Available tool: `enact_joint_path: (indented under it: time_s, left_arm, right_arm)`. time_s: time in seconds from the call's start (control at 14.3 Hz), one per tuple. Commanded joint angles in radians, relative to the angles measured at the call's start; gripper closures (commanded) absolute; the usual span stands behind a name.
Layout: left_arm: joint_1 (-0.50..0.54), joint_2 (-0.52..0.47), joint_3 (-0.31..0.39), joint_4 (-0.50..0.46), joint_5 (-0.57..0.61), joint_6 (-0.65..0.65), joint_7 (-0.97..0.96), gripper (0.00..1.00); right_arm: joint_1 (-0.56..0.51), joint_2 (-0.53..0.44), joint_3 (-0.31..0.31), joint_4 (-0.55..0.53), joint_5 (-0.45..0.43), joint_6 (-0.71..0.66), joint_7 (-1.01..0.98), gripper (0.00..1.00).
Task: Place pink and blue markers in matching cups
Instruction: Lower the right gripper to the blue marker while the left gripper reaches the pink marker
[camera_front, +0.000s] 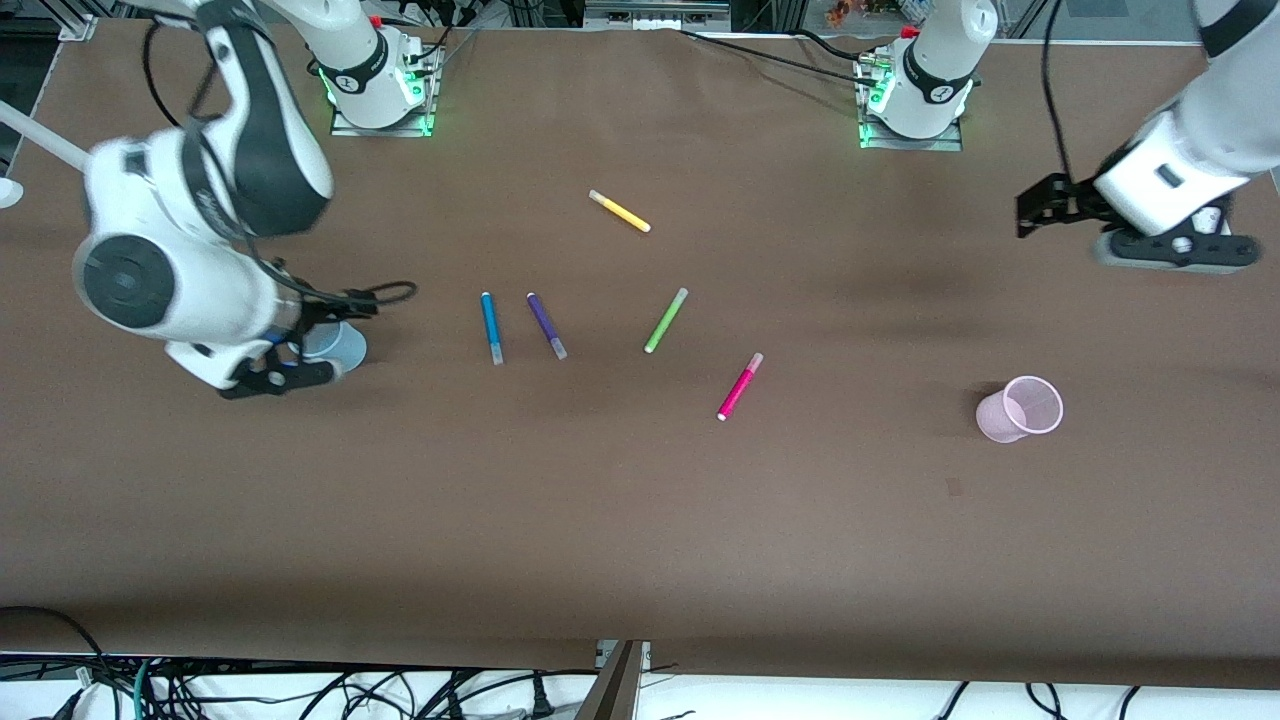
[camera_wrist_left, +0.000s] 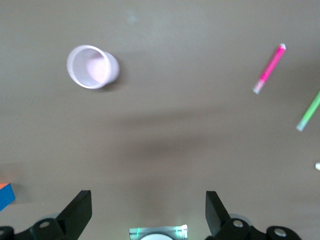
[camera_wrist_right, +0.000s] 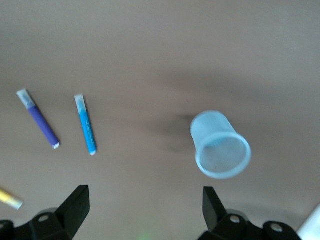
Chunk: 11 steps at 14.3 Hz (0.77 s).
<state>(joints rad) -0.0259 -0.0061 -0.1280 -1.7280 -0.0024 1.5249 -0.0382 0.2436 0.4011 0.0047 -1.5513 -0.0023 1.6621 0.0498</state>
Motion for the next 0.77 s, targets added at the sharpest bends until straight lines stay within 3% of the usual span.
enact_joint_path:
  time_s: [0.0, 0.28, 0.56, 0.7]
  left_arm:
    - [-0.022, 0.153, -0.056, 0.059, -0.008, 0.020, -0.009, 0.00]
    - [-0.112, 0.392, -0.081, 0.185, 0.002, 0.110, -0.002, 0.00]
    - [-0.222, 0.560, -0.081, 0.165, 0.040, 0.412, -0.002, 0.00]
    - [-0.307, 0.633, -0.079, 0.151, 0.157, 0.512, -0.008, 0.00]
  right_arm:
    - [0.035, 0.027, -0.003, -0.064, 0.004, 0.111, 0.005, 0.00]
    - [0.103, 0.143, -0.003, -0.070, 0.077, 0.211, 0.010, 0.00]
    - [0.138, 0.196, -0.002, -0.121, 0.082, 0.323, 0.056, 0.00]
    - [0.163, 0.208, -0.003, -0.144, 0.082, 0.366, 0.061, 0.00]
